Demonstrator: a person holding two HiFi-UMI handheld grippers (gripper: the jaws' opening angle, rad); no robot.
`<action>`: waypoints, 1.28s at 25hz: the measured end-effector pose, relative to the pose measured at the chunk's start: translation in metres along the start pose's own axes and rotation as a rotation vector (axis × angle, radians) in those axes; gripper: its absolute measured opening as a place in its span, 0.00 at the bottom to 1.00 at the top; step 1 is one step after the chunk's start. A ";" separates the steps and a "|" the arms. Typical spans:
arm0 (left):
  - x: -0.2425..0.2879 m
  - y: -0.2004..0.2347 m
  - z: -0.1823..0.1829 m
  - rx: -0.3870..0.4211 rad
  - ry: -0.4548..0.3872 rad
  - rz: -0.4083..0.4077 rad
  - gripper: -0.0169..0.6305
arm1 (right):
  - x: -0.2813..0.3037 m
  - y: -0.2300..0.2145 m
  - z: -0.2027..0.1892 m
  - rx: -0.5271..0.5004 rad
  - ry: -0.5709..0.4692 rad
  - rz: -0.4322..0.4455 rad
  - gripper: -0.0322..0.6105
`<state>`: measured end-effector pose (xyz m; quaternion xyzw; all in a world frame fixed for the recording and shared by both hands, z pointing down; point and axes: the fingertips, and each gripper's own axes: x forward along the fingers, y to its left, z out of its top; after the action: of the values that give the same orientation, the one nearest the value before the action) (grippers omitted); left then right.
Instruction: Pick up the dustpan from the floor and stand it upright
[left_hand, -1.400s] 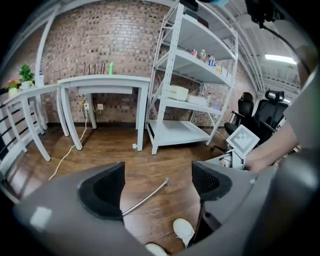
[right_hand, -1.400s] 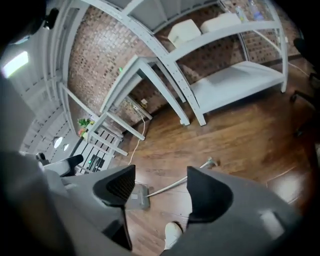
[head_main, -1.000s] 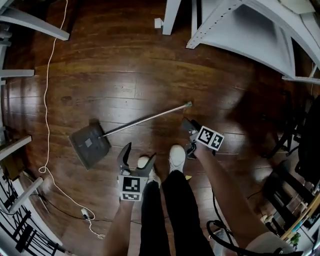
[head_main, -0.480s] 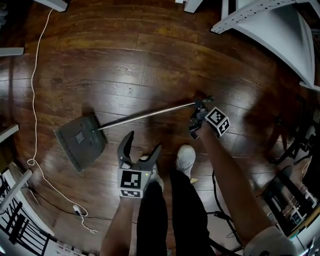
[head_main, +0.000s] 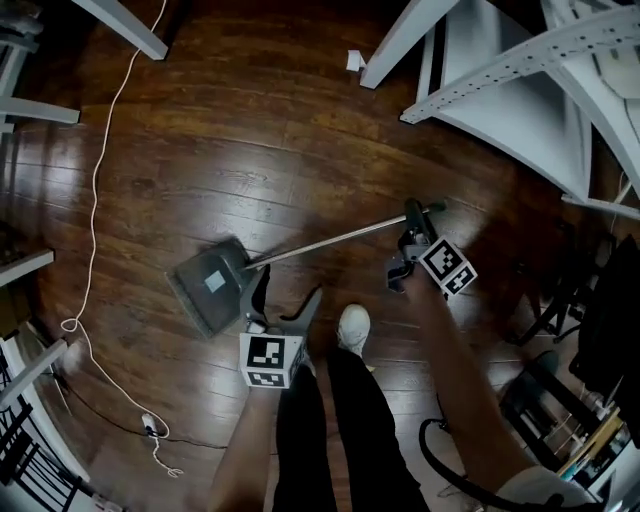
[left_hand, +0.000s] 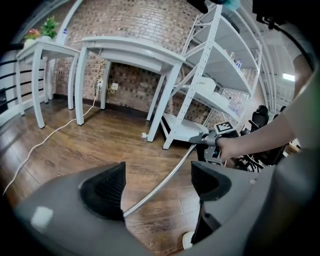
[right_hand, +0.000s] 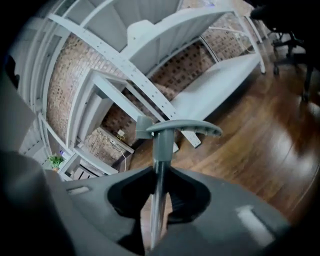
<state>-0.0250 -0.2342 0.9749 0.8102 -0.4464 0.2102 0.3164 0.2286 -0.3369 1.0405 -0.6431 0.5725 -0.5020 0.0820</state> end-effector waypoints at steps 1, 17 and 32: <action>-0.005 -0.006 0.013 0.000 -0.017 0.003 0.69 | -0.015 0.021 0.021 -0.050 -0.020 -0.004 0.15; -0.217 0.035 0.090 -0.084 -0.193 0.199 0.69 | -0.191 0.316 -0.075 -1.055 -0.102 0.117 0.16; -0.382 0.013 0.125 -0.092 -0.322 0.248 0.68 | -0.304 0.314 -0.136 -1.050 0.167 -0.027 0.56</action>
<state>-0.2249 -0.1013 0.6520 0.7569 -0.5965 0.0948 0.2496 -0.0285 -0.1279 0.7247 -0.5625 0.7431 -0.1985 -0.3035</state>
